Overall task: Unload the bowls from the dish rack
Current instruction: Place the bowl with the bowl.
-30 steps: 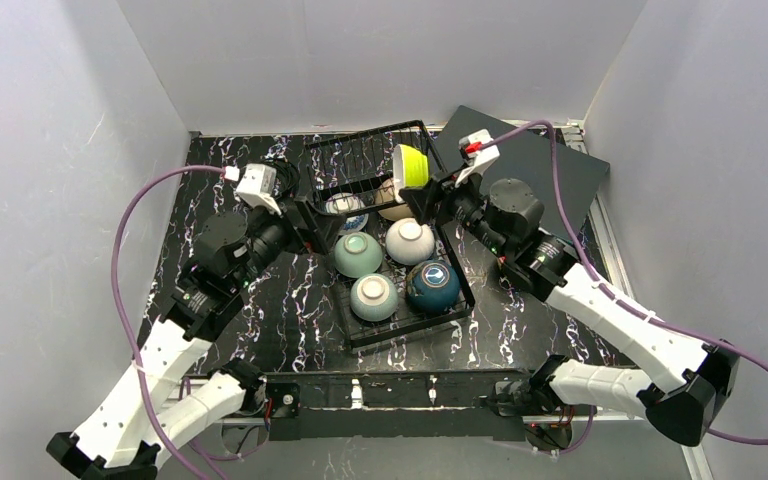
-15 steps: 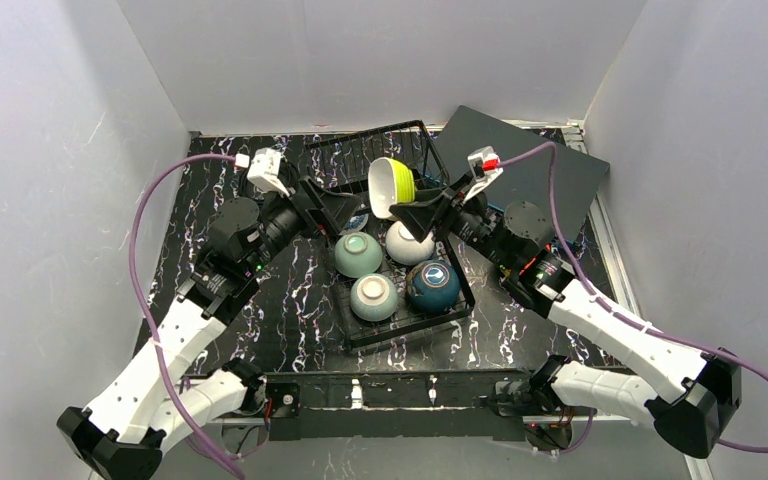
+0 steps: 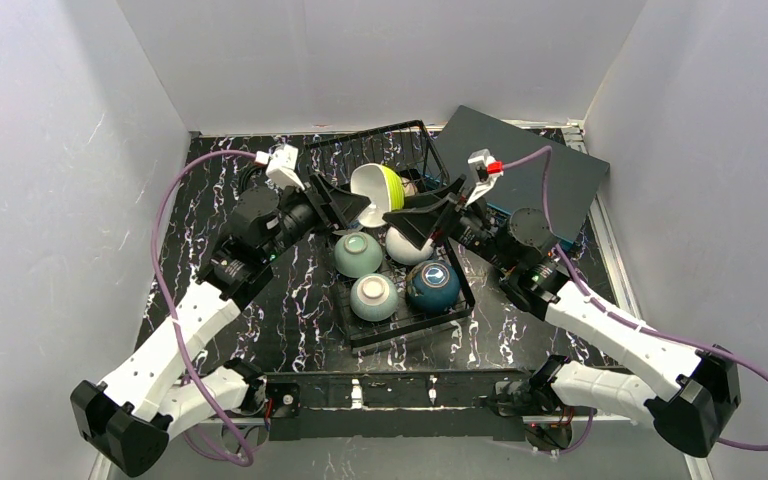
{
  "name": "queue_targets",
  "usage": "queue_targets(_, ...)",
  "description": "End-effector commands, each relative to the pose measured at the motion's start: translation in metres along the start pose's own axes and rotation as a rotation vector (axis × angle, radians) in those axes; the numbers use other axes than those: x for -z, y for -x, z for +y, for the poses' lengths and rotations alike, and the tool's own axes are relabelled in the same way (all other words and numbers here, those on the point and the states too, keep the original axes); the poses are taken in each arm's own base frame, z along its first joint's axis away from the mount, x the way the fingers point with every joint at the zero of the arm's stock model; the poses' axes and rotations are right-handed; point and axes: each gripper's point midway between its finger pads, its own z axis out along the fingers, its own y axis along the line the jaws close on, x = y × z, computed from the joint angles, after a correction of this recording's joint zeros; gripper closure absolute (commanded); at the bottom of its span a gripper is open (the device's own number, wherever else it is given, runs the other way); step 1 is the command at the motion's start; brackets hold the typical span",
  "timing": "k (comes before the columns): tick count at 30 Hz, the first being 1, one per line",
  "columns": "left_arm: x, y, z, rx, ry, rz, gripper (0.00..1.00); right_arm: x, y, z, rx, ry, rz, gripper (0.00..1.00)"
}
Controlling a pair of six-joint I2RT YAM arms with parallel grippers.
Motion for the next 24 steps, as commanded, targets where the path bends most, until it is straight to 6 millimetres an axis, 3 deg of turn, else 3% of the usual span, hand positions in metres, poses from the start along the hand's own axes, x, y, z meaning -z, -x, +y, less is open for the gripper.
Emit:
queue_targets(1,-0.001,0.003,-0.008,0.028,-0.038,-0.004,0.48,0.000,0.017,0.022,0.000,0.099,-0.066,0.79)
queue_targets(8,-0.002,-0.002,-0.013,0.061,-0.062,0.025,0.67,0.003,0.007,0.018,-0.014,0.098,-0.047,0.79)
queue_targets(13,-0.003,-0.008,-0.009,0.064,-0.059,0.041,0.96,0.003,0.001,0.018,-0.019,0.103,-0.030,0.79)
queue_targets(19,0.000,-0.012,-0.005,0.049,-0.053,0.046,1.00,0.004,-0.002,0.016,-0.021,0.092,-0.016,0.74)
queue_targets(24,0.012,-0.006,0.008,-0.033,0.016,0.008,1.00,0.010,-0.007,-0.002,0.017,-0.015,0.027,0.49)
